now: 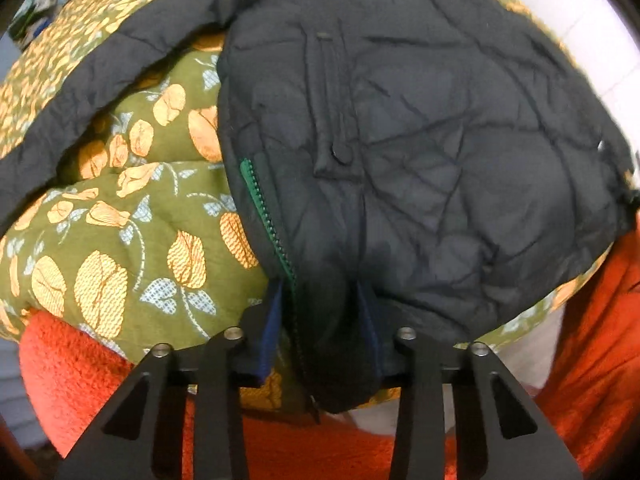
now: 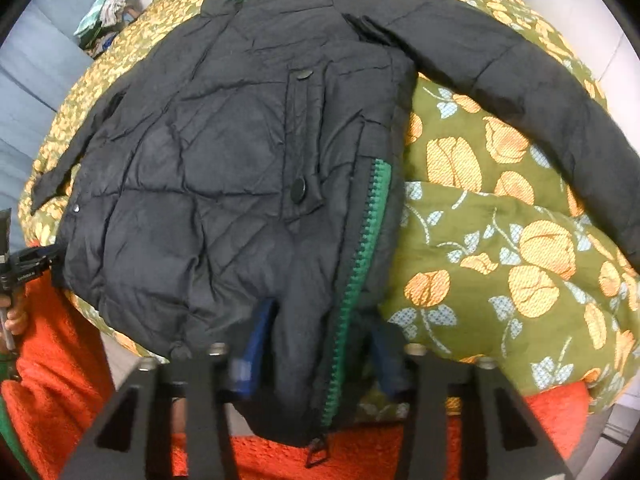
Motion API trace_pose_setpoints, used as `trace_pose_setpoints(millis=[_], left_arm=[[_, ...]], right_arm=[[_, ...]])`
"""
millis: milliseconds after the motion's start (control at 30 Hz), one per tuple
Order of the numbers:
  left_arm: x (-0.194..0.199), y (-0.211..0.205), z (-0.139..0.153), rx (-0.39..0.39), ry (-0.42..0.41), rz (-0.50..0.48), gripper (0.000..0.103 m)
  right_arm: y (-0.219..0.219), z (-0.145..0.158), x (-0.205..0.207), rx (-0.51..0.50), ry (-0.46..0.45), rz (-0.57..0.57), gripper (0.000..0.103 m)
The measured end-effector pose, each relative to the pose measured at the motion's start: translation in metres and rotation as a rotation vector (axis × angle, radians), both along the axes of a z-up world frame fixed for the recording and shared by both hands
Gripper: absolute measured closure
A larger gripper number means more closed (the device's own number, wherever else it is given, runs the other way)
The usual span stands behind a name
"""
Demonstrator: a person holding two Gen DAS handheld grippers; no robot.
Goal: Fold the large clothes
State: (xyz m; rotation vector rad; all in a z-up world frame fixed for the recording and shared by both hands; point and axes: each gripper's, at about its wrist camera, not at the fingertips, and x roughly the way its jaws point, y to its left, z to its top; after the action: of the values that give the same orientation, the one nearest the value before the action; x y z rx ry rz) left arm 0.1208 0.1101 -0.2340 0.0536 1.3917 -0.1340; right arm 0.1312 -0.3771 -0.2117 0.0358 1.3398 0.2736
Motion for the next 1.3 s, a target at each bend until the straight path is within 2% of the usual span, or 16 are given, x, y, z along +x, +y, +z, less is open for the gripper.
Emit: trace_pose_setpoints(millis=[200, 300, 333, 400, 500, 633, 700, 733, 800, 900, 1000, 1067, 1100, 1133, 1200, 1300], left_arm=[[0.003, -0.02, -0.009, 0.07, 0.018, -0.03, 0.069], [-0.001, -0.025, 0.006, 0.076, -0.03, -0.027, 0.062], [-0.005, -0.025, 0.015, 0.077, -0.059, -0.022, 0.057], [-0.011, -0.026, 0.035, 0.072, -0.119, -0.005, 0.031], [-0.008, -0.029, 0.073, 0.06, -0.246, 0.031, 0.02], [0.0, -0.033, 0.127, 0.032, -0.471, 0.107, 0.01], [0.008, -0.024, 0.148, -0.014, -0.583, 0.126, 0.0], [0.01, -0.024, 0.155, -0.032, -0.64, 0.134, 0.0], [0.017, -0.027, 0.159, -0.013, -0.677, 0.159, 0.0], [0.027, -0.034, 0.144, -0.015, -0.656, 0.195, 0.0], [0.036, -0.036, 0.122, -0.061, -0.567, 0.213, 0.001], [0.042, -0.046, 0.105, -0.041, -0.504, 0.206, 0.001], [0.041, -0.049, 0.1, -0.037, -0.482, 0.198, 0.001], [0.04, -0.051, 0.095, -0.036, -0.467, 0.194, 0.001], [0.039, -0.058, 0.09, -0.035, -0.445, 0.195, 0.001], [0.038, -0.067, 0.089, -0.001, -0.439, 0.182, 0.001]], right_arm=[[0.011, -0.012, 0.001, -0.058, 0.024, -0.014, 0.07], [0.011, -0.009, -0.002, -0.047, 0.002, -0.021, 0.067], [0.009, -0.005, -0.003, -0.034, -0.013, -0.031, 0.065], [0.004, 0.002, -0.005, -0.012, -0.029, -0.045, 0.06], [-0.008, 0.02, -0.009, 0.014, -0.077, -0.078, 0.056], [-0.026, 0.061, -0.008, 0.042, -0.222, -0.155, 0.055], [-0.035, 0.082, -0.01, 0.04, -0.325, -0.211, 0.054], [-0.041, 0.093, -0.012, 0.04, -0.389, -0.245, 0.054], [-0.049, 0.106, -0.02, 0.039, -0.513, -0.312, 0.048], [-0.06, 0.102, -0.021, -0.003, -0.547, -0.333, 0.047], [-0.074, 0.089, -0.024, -0.028, -0.522, -0.373, 0.047], [-0.092, 0.086, -0.034, -0.001, -0.568, -0.423, 0.046], [-0.098, 0.085, -0.039, 0.019, -0.584, -0.446, 0.039], [-0.105, 0.083, -0.042, 0.043, -0.591, -0.468, 0.026], [-0.122, 0.077, -0.044, 0.103, -0.581, -0.52, 0.014], [-0.14, 0.071, -0.044, 0.11, -0.543, -0.557, 0.014]])
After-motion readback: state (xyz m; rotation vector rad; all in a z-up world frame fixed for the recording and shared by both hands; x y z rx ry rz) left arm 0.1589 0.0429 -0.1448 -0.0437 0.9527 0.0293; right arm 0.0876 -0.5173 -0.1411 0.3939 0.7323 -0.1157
